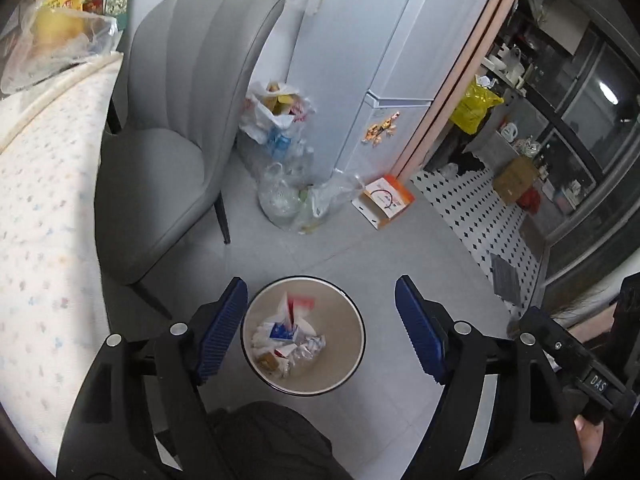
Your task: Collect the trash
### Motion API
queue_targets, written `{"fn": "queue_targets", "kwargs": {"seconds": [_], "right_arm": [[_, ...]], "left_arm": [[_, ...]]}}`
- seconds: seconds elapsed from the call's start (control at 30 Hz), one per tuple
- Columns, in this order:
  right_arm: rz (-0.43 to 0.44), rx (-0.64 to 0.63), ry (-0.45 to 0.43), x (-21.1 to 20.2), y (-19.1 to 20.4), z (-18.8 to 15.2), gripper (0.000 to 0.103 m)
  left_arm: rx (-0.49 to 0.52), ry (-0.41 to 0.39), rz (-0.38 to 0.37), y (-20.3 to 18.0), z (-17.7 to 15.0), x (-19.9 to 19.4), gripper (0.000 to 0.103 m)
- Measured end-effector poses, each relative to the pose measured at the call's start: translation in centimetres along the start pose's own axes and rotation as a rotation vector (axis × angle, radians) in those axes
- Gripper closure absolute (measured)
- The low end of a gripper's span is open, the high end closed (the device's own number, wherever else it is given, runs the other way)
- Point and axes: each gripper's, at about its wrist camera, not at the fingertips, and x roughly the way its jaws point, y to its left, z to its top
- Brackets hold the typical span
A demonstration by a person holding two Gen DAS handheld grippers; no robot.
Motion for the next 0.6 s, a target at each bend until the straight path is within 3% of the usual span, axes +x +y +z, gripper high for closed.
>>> {"fn": "queue_targets", "kwargs": {"seconds": [0.27, 0.6], "right_arm": [[0.043, -0.037, 0.026, 0.8, 2.4, -0.7, 0.014], [0.108, -0.127, 0.014, -0.5, 8.4, -1.3, 0.008]], "left_arm": [[-0.041, -0.056, 0.024, 2.5, -0.3, -3.5, 0.01], [-0.093, -0.168, 0.072, 6.6, -1.8, -10.3, 0.006]]}}
